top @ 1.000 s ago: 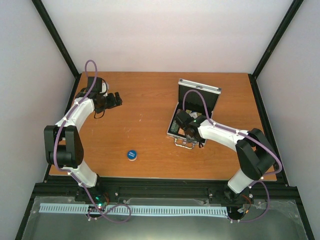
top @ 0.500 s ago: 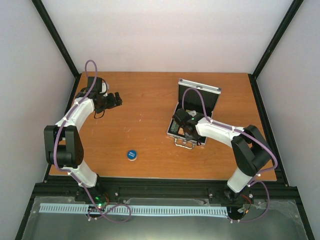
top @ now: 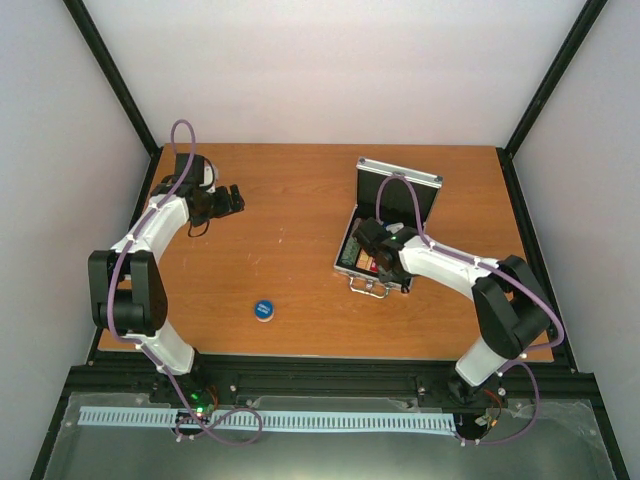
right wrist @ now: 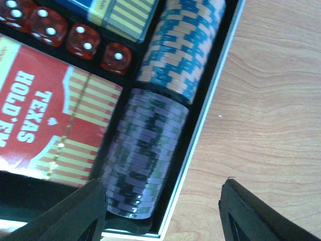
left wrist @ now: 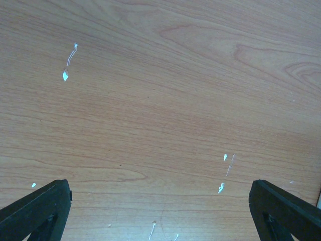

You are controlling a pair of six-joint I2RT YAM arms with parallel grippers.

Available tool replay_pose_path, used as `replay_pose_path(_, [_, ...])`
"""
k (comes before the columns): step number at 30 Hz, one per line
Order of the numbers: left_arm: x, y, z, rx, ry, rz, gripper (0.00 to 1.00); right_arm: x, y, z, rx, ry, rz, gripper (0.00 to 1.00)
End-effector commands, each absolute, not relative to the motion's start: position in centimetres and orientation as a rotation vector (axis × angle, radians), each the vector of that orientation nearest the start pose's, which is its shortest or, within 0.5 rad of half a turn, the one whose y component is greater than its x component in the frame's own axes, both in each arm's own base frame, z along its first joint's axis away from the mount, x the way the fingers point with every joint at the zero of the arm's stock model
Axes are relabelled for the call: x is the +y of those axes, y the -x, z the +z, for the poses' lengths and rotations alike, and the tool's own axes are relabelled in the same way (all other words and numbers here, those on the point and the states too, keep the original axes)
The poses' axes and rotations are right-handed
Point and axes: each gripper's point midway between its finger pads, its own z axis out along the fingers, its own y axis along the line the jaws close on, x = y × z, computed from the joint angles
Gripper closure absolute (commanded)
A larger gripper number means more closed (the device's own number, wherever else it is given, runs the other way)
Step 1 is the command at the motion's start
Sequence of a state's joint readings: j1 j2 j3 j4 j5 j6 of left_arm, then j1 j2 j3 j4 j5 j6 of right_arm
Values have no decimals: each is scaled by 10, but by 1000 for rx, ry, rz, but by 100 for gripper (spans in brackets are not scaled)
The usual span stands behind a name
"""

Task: Pack up texas hold em set

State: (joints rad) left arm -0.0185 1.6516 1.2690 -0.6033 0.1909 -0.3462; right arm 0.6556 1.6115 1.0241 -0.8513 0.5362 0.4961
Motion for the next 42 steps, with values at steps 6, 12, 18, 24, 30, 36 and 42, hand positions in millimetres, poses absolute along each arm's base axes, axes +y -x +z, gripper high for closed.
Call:
replay_pose_path(6, [-35, -434, 158, 2520, 334, -359, 0, 170, -299, 102, 2637, 362, -180, 30])
replay_pose_path(12, [-30, -434, 156, 2540, 386, -336, 0, 229, -286, 103, 2622, 626, -62, 17])
replay_pose_path(18, [-12, -428, 155, 2552, 513, -283, 0, 317, -261, 113, 2546, 917, 143, 0])
replay_pose_path(24, [8, -423, 184, 2521, 613, -186, 0, 380, -236, 112, 2513, 1132, 288, 0])
replay_pose_path(30, [13, -423, 235, 2430, 626, -183, 0, 425, -204, 94, 2490, 1349, 346, 0])
replay_pose_path(36, [18, -415, 268, 2356, 642, -161, 0, 456, -178, 77, 2491, 1489, 380, 3])
replay_pose_path(42, [18, -403, 282, 2320, 640, -175, 0, 463, -168, 47, 2553, 1551, 347, 6])
